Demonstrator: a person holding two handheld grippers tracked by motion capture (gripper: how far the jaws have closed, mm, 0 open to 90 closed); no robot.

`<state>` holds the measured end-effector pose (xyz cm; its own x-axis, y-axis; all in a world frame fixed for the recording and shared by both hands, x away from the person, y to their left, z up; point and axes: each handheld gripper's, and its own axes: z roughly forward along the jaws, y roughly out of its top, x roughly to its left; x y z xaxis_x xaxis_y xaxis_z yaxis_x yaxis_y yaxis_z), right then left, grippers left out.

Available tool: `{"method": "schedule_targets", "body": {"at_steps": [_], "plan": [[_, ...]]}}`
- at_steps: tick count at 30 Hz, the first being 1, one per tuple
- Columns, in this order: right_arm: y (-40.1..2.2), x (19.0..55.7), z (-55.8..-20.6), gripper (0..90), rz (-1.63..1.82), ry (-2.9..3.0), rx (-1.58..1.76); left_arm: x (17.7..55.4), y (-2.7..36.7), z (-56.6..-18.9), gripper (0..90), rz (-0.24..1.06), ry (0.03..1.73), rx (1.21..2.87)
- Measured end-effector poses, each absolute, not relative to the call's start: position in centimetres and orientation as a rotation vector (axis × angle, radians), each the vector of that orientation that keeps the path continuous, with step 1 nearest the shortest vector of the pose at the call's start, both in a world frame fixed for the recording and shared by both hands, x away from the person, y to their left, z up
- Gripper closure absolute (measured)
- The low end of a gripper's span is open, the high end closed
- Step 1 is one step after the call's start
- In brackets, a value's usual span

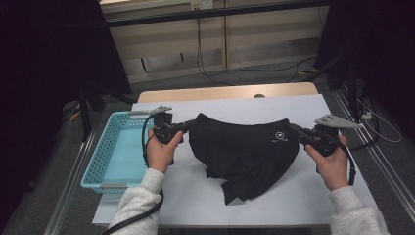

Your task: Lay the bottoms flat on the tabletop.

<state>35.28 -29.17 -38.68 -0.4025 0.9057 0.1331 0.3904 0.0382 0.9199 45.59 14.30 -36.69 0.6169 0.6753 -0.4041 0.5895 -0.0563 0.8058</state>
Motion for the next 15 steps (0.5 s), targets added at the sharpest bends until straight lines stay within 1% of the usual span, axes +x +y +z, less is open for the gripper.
{"method": "schedule_targets", "body": {"at_steps": [3,5,8,9,10,11,13,14,15], "plan": [[-29.0,37.3,-37.7,87.9,1.339,1.833,1.313,47.4,14.1,-35.8,86.7,0.089,1.054,1.717],[-28.8,39.6,-37.0,88.0,1.321,1.83,1.334,49.2,13.9,-34.8,86.8,0.103,1.068,1.699],[-28.3,44.2,-35.0,87.4,1.281,1.743,1.387,52.1,13.3,-33.2,86.4,0.191,1.079,1.662],[-28.1,45.4,-34.4,83.1,1.304,1.68,1.424,52.9,13.1,-33.0,83.8,0.229,1.081,1.638],[-27.8,46.4,-33.9,72.5,1.307,1.642,1.443,53.4,12.8,-33.0,71.1,0.267,1.08,1.651],[-27.2,47.0,-33.6,65.0,1.268,1.64,1.448,53.7,12.5,-33.2,53.9,0.26,1.089,1.669],[-26.2,47.1,-33.9,55.9,1.199,1.69,1.435,53.1,11.9,-33.9,44.7,0.275,1.08,1.732],[-25.8,46.7,-34.4,51.3,1.197,1.713,1.434,52.6,11.7,-34.5,38.7,0.267,1.07,1.747],[-25.6,46.0,-35.1,48.8,1.197,1.717,1.431,52.1,11.5,-35.1,33.7,0.244,1.062,1.747]]}}
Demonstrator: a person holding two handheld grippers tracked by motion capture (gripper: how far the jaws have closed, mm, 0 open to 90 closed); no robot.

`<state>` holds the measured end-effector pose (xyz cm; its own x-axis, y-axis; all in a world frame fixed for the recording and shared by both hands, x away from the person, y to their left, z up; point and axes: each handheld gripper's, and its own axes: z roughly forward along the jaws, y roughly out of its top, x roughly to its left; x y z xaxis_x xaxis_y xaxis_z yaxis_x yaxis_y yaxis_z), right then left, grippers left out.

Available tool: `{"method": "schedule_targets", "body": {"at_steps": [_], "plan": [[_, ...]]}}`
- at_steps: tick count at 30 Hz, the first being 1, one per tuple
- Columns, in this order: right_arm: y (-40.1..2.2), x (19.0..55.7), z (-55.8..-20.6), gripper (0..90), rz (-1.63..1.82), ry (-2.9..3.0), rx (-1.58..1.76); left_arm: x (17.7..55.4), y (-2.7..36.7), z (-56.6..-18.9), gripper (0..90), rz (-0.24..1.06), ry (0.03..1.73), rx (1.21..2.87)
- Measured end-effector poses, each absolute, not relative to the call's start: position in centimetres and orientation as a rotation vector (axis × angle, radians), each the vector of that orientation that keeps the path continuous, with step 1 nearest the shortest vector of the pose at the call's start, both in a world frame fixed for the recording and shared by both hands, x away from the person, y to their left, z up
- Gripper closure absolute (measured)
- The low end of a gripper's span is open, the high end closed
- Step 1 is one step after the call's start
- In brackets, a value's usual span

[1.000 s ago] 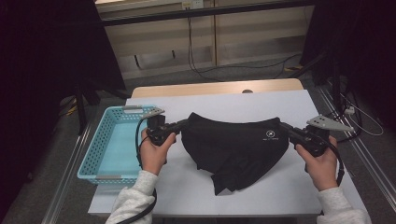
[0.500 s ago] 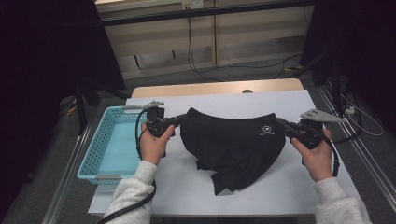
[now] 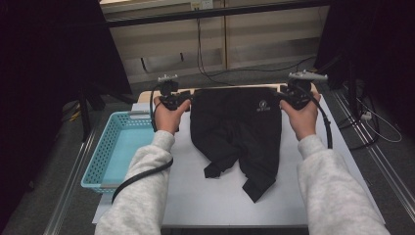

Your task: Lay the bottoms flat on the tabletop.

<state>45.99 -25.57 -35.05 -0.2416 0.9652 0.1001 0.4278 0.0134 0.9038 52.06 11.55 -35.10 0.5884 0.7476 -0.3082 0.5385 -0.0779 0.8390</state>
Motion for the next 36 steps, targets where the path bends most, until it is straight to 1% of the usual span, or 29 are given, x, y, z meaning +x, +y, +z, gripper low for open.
{"method": "schedule_targets", "body": {"at_steps": [2,3,6,8,11,15,19,21,26,32,34,36], "plan": [[-25.3,44.3,-36.7,45.4,1.183,1.78,1.42,50.7,11.4,-36.5,28.9,0.232,1.051,1.771],[-25.2,43.4,-37.6,41.6,1.184,1.799,1.416,50.0,11.4,-37.2,27.3,0.218,1.05,1.777],[-25.3,40.2,-39.9,34.2,1.15,1.855,1.421,47.5,11.4,-38.9,24.1,0.191,1.021,1.815],[-25.2,38.1,-41.2,32.6,1.131,1.898,1.41,45.9,11.6,-39.8,22.6,0.19,1.006,1.827],[-25.1,35.2,-42.4,27.8,1.105,1.938,1.382,43.9,12.0,-41.0,21.2,0.19,0.988,1.852],[-25.6,32.3,-43.8,26.4,1.134,1.952,1.388,42.0,12.0,-42.5,19.7,0.197,0.953,1.908],[-25.9,30.9,-44.6,25.6,1.073,1.974,1.466,40.8,12.1,-43.7,18.3,0.22,0.943,1.906],[-26.0,30.5,-45.0,27.1,1.099,1.977,1.474,40.8,11.9,-44.0,18.0,0.208,0.931,1.947],[-26.5,30.7,-45.4,30.1,1.097,1.966,1.523,40.6,12.0,-44.3,16.9,0.192,0.924,1.956],[-26.8,31.8,-45.7,41.2,1.104,1.946,1.573,40.2,12.0,-44.0,16.6,0.205,0.914,1.961],[-26.8,32.4,-45.8,41.9,1.098,1.944,1.588,40.0,11.9,-43.8,16.6,0.209,0.904,1.96],[-26.7,32.9,-46.0,48.7,1.099,1.949,1.594,39.9,11.9,-43.8,16.6,0.214,0.899,1.965]]}}
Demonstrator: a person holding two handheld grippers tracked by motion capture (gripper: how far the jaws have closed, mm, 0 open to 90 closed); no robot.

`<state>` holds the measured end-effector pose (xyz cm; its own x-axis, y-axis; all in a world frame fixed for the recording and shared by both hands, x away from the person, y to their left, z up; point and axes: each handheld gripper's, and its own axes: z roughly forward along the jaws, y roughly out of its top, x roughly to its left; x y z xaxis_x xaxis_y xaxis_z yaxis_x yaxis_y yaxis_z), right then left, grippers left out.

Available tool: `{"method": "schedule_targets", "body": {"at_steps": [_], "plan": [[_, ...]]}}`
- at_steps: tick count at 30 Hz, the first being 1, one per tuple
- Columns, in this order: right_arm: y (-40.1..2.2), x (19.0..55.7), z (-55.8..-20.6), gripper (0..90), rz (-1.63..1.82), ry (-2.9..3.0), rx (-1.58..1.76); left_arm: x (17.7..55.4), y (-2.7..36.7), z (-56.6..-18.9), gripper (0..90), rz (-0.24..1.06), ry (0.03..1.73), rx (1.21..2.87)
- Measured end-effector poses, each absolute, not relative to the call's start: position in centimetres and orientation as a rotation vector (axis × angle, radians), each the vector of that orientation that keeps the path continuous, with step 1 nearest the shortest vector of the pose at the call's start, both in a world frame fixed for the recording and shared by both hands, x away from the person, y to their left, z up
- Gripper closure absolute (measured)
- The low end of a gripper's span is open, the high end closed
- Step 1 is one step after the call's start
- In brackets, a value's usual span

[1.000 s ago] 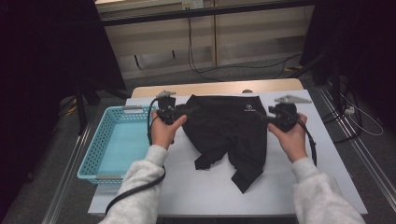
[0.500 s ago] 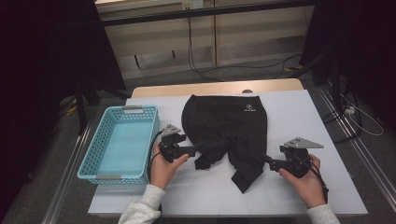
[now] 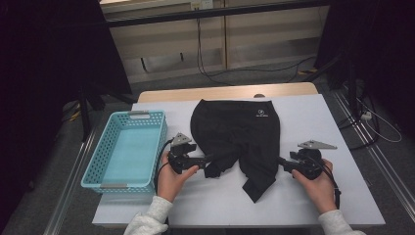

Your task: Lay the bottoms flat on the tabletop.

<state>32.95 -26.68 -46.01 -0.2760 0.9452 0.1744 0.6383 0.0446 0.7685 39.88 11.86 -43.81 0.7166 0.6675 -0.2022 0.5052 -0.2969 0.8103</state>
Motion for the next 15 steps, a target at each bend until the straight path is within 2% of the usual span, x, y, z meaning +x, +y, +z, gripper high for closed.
{"method": "schedule_targets", "body": {"at_steps": [8,14,15], "plan": [[-25.8,34.8,-46.5,63.1,1.076,1.97,1.607,39.5,11.7,-44.0,17.2,0.208,0.884,1.98],[-25.7,35.5,-46.6,89.5,1.076,1.996,1.585,39.5,11.9,-44.0,17.2,0.202,0.895,1.975],[-25.8,35.6,-46.6,90.0,1.099,2.015,1.581,39.4,11.9,-44.0,17.2,0.204,0.891,1.976]]}}
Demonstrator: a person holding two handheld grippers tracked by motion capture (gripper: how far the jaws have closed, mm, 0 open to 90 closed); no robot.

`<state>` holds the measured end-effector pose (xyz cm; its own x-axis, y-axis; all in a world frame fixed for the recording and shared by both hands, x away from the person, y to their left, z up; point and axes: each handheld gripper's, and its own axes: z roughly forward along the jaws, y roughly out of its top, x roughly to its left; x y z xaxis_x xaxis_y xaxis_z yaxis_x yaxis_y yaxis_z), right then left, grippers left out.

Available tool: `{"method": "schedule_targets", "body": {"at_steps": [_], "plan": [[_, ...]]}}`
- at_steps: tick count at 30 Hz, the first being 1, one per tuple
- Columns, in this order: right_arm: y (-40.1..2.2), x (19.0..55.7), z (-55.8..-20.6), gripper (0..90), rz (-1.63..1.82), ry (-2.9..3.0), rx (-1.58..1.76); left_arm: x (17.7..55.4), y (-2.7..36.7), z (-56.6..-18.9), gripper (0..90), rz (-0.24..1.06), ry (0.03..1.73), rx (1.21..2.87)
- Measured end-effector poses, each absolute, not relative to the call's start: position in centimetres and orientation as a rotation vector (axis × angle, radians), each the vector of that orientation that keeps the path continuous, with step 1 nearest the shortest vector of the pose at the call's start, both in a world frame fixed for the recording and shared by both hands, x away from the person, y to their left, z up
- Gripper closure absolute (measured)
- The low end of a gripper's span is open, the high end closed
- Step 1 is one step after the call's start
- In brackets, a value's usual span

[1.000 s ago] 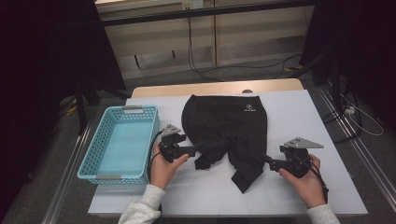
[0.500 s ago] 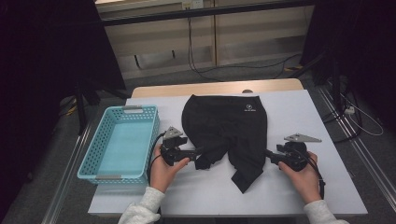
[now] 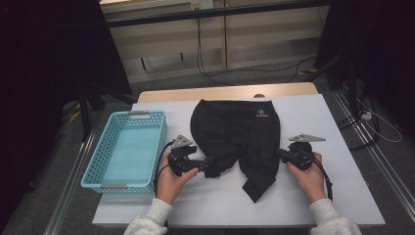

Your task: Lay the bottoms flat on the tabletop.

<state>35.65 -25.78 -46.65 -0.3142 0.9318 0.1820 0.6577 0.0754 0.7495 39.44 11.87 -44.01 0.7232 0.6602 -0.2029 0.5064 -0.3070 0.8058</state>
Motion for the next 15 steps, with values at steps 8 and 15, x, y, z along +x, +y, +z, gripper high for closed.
{"method": "schedule_targets", "body": {"at_steps": [8,15], "plan": [[-26.7,36.2,-46.0,90.0,1.091,2.005,1.541,39.3,11.8,-44.2,17.4,0.2,0.886,1.984],[-28.0,37.0,-45.4,90.0,1.028,1.926,1.505,39.1,11.6,-44.4,17.7,0.182,0.882,1.99]]}}
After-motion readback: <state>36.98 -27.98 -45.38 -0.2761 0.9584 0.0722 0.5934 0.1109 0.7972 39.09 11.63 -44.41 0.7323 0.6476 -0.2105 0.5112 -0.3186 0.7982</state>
